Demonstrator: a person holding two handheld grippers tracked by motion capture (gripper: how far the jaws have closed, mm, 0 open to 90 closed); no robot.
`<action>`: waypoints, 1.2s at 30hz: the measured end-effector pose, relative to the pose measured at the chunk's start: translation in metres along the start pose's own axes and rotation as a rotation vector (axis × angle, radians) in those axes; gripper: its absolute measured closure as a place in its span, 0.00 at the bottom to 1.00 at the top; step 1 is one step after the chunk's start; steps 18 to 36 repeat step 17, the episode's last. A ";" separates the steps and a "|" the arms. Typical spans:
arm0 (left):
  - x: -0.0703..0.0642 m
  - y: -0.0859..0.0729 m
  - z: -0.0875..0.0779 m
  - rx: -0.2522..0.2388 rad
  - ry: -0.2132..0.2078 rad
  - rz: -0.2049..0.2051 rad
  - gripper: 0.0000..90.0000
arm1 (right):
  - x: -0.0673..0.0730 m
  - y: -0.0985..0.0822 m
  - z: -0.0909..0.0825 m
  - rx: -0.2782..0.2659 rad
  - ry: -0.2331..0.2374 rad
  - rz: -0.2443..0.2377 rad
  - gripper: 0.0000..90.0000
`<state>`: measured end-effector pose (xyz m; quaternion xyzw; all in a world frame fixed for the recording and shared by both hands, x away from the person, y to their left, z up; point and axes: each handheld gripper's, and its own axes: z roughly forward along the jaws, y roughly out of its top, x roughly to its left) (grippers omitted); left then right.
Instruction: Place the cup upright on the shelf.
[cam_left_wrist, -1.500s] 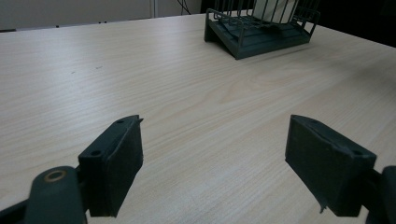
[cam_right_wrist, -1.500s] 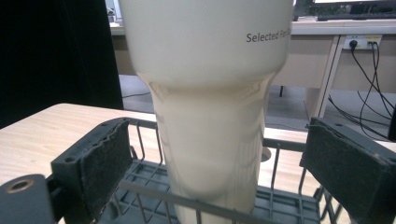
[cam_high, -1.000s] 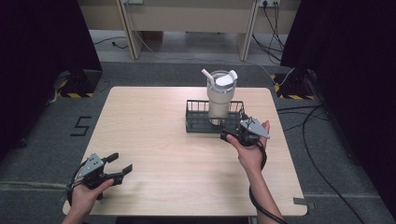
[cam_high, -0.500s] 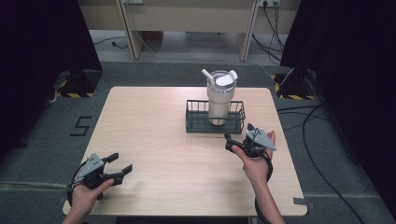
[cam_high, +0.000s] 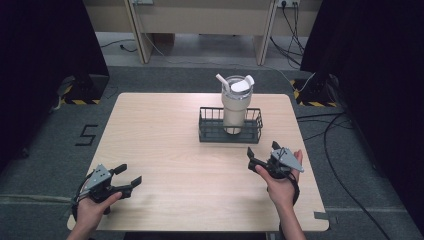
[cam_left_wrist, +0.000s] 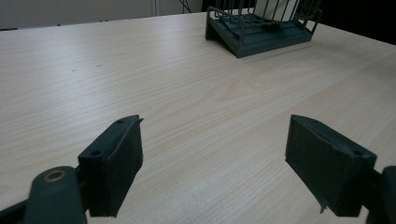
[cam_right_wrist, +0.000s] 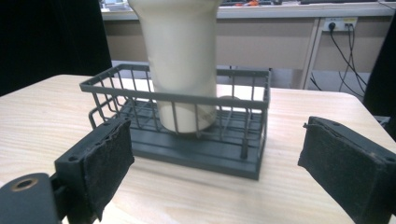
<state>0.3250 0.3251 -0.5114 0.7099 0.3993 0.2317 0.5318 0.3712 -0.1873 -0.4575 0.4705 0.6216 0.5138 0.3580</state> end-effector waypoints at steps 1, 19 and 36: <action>0.000 0.000 0.000 -0.001 0.000 -0.001 0.20 | -0.001 -0.001 -0.002 0.002 -0.002 0.003 0.11; 0.000 0.001 0.000 0.002 0.003 0.005 0.20 | -0.010 -0.025 -0.029 0.032 -0.028 0.013 0.13; 0.000 0.001 0.000 0.002 0.003 0.005 0.20 | -0.010 -0.025 -0.029 0.032 -0.028 0.013 0.13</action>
